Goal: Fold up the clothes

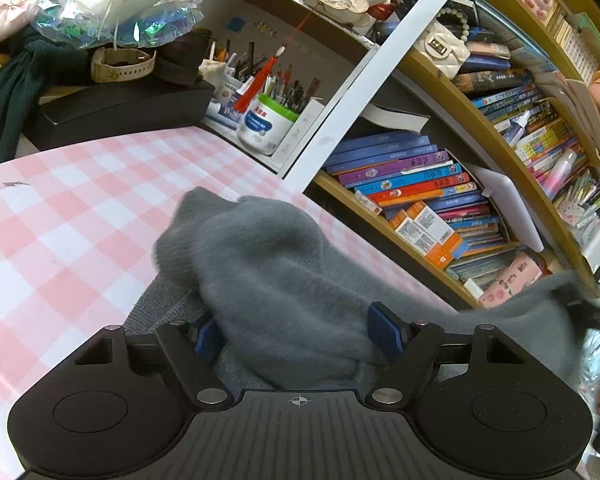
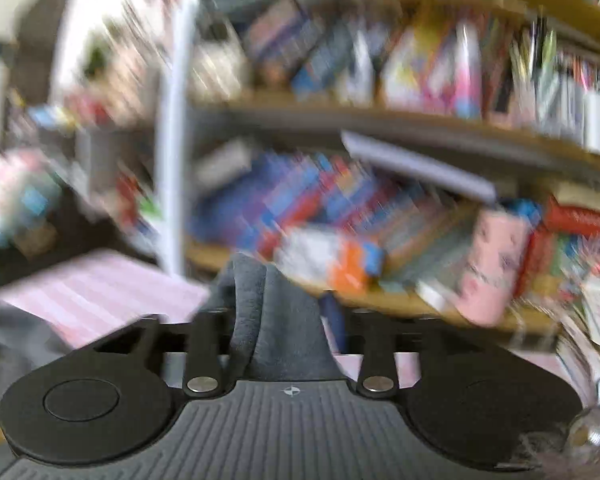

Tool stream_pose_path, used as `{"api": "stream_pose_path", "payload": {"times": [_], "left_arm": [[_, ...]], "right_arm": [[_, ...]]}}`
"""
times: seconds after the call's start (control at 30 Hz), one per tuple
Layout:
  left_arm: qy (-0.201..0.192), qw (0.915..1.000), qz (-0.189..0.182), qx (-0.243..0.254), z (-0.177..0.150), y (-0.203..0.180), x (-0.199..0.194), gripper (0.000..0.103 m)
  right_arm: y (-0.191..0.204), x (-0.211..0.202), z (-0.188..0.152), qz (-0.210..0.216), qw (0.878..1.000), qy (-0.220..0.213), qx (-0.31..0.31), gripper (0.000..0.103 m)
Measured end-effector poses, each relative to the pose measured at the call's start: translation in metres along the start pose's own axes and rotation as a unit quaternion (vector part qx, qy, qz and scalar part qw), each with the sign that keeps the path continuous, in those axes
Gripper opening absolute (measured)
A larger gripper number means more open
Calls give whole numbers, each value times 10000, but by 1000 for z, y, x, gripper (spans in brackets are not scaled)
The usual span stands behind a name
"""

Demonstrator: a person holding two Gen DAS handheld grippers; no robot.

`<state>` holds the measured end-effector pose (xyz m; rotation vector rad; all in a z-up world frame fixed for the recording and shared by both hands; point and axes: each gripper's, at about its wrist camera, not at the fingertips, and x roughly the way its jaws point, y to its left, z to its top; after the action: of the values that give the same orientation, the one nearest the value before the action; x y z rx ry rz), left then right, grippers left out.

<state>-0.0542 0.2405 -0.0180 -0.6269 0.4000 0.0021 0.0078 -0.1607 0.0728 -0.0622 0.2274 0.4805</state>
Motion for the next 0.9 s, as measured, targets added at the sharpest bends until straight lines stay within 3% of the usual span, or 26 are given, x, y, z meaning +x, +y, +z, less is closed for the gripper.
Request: {"api": "stream_pose_path", "payload": {"times": [0.07,0.13,0.27,0.5,0.6,0.8,0.9], "left_arm": [[-7,10000,-13,-24,0,1,0,76],[1,10000,-7,-16,0,1,0,76],[18,10000,15,23,0,0,1,76],[24,9999,88,124,0,-2,1,76],[-80,9980,339,530,-2,-13,-5,75],[-431,9793,708,1846,5,-41,-36,75],[-385,9603,799,2644,10,-55,-42,75]], "right_arm": [[-10,14,-8,-129,9997,212,5,50],[-19,28,-16,-258,9988,423,11,58],[-37,49,-32,-480,9955,817,30,60],[-44,7,-76,-478,9923,1109,261,60],[-51,2,-84,-664,9895,1189,487,58],[-70,-8,-84,-1285,9840,1095,574,55],[-71,-17,-82,-1068,9883,943,535,55]]}}
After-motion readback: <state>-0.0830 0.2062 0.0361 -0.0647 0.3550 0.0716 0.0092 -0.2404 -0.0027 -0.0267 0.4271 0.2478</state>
